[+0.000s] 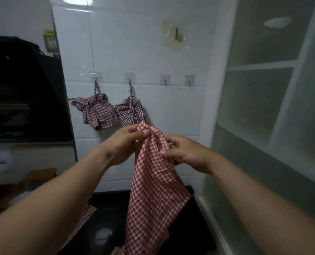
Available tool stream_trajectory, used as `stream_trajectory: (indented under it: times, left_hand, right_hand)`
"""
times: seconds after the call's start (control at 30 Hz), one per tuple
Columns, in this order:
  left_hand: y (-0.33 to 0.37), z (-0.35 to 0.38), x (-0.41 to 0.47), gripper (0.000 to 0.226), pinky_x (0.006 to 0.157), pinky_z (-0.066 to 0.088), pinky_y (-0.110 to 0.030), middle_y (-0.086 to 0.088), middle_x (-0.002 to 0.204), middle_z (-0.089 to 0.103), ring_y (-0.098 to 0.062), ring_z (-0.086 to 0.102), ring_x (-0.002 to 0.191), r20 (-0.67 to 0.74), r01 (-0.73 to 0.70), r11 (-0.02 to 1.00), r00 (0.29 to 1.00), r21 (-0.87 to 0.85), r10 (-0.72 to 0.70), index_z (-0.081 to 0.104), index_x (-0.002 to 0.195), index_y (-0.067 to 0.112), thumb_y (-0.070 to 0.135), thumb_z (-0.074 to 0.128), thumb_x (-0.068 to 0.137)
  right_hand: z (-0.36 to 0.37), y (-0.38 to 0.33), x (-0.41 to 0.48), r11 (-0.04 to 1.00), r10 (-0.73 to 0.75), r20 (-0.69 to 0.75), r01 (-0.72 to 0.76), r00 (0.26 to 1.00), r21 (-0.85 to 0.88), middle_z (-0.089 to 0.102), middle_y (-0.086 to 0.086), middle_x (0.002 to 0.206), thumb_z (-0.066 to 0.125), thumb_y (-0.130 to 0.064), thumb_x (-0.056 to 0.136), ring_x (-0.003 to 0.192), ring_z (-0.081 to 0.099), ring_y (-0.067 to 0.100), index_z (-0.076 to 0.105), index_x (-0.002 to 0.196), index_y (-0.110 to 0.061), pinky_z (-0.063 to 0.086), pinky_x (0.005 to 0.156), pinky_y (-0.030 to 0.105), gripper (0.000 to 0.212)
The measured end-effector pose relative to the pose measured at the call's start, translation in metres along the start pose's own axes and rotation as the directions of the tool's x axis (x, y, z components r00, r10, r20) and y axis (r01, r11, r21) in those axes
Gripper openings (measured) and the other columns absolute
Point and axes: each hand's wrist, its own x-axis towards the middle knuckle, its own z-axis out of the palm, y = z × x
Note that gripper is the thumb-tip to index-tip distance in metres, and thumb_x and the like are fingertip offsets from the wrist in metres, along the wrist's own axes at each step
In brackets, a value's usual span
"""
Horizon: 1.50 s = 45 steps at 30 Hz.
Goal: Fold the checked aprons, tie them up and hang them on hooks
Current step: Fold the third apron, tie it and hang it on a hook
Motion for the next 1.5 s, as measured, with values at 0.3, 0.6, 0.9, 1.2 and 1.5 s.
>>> stream_trajectory:
  times: [0.3, 0.6, 0.9, 1.2, 1.5]
  left_hand:
    - [0.061, -0.077, -0.062, 0.014, 0.083, 0.055, -0.033, -0.008, 0.095, 0.076, -0.02, 0.071, 0.085, -0.31, -0.023, 0.997, 0.95, 0.077, 0.046, 0.072, 0.106, 0.005, 0.012, 0.062, 0.101]
    - [0.057, -0.121, -0.119, 0.026, 0.102, 0.052, -0.045, -0.016, 0.116, 0.076, -0.033, 0.07, 0.113, -0.458, 0.05, 0.971, 0.887, 0.236, 0.065, 0.073, 0.118, 0.001, 0.017, 0.058, 0.105]
    - [0.065, -0.133, -0.137, 0.014, 0.084, 0.053, -0.037, -0.006, 0.091, 0.078, -0.028, 0.069, 0.095, -0.523, 0.087, 0.93, 0.844, 0.357, 0.122, 0.072, 0.101, 0.006, 0.01, 0.058, 0.104]
    - [0.058, -0.14, -0.145, 0.013, 0.084, 0.054, -0.04, -0.007, 0.102, 0.066, -0.022, 0.064, 0.093, -0.597, 0.184, 0.769, 0.745, 0.612, 0.297, 0.062, 0.11, 0.01, 0.013, 0.068, 0.099]
    - [0.01, -0.166, -0.151, 0.007, 0.071, 0.051, -0.032, -0.004, 0.094, 0.074, -0.017, 0.067, 0.085, -0.709, 0.512, 0.539, 0.656, 0.669, 0.259, 0.074, 0.096, 0.013, 0.014, 0.068, 0.099]
  right_hand:
    - [0.04, -0.013, -0.003, 0.975, 0.089, -0.002, -0.087, 0.996, -0.203, 0.071, -0.002, 0.092, 0.062, -0.029, 0.101, 0.09, 0.063, 0.015, 0.068, 0.092, -0.017, 0.048, 0.088, 0.038, 0.017]
    - [0.058, -0.053, -0.007, 0.775, -0.18, -0.132, 0.058, 0.975, -0.63, 0.069, -0.006, 0.092, 0.071, -0.055, 0.089, 0.085, 0.064, 0.009, 0.066, 0.097, -0.021, 0.047, 0.067, 0.03, 0.035]
    - [0.032, -0.045, 0.001, 0.739, -0.274, -0.217, 0.061, 0.937, -0.671, 0.07, -0.005, 0.085, 0.071, -0.022, 0.095, 0.083, 0.066, 0.017, 0.067, 0.08, -0.029, 0.047, 0.074, 0.031, 0.017]
    - [0.033, -0.052, 0.009, 0.742, -0.351, -0.383, 0.005, 0.854, -0.67, 0.069, -0.001, 0.083, 0.07, -0.045, 0.093, 0.079, 0.062, 0.018, 0.07, 0.083, -0.016, 0.048, 0.072, 0.034, 0.03]
    - [0.065, -0.008, 0.027, 0.927, -0.131, -0.052, 0.103, 0.99, -0.362, 0.061, -0.004, 0.063, 0.069, -0.022, 0.098, 0.054, 0.049, 0.011, 0.069, 0.084, -0.012, 0.04, 0.051, 0.025, 0.017]
